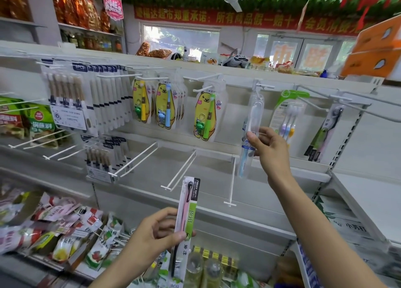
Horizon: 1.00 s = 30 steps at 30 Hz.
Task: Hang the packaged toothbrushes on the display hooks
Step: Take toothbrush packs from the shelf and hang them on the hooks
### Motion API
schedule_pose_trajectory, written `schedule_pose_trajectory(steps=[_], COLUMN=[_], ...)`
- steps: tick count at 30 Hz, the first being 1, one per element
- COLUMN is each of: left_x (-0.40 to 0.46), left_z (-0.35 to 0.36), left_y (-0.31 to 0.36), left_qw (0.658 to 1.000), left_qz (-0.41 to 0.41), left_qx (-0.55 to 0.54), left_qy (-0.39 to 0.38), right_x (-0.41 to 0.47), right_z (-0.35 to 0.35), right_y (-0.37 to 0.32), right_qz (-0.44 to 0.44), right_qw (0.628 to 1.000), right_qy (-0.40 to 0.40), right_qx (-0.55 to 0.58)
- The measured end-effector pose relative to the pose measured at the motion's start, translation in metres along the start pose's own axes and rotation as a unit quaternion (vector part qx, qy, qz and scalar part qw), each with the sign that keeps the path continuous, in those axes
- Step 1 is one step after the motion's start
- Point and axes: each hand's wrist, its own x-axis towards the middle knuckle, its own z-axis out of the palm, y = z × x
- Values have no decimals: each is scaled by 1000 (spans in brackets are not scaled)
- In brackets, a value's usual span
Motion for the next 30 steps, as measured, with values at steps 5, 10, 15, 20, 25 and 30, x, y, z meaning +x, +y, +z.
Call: schedule_pose_trajectory(steps=[5,10,15,20,25,30], left_x=[1,1,4,9,23,37], left_z=[3,10,15,18,23,32], left_y=[-6,-9,-9,-9,8,33], left_qw=[1000,1000,999,996,988,974], left_qz=[-8,-16,-17,1,17,28], left_qx=[-9,-20,-40,-48,-113,-206], left_qy=[3,13,33,76,107,88], right_x=[34,70,94,104,102,71], right_z=[0,2,5,8,5,-11], right_y=[13,29,46,51,58,60], right_qz=[27,51,58,59,39,-7], right_qw=[1000,999,998,998,995,985], right_qy=[-3,-8,-3,-13,-5,20], right_qx=[2,4,-15,-33,-89,-171])
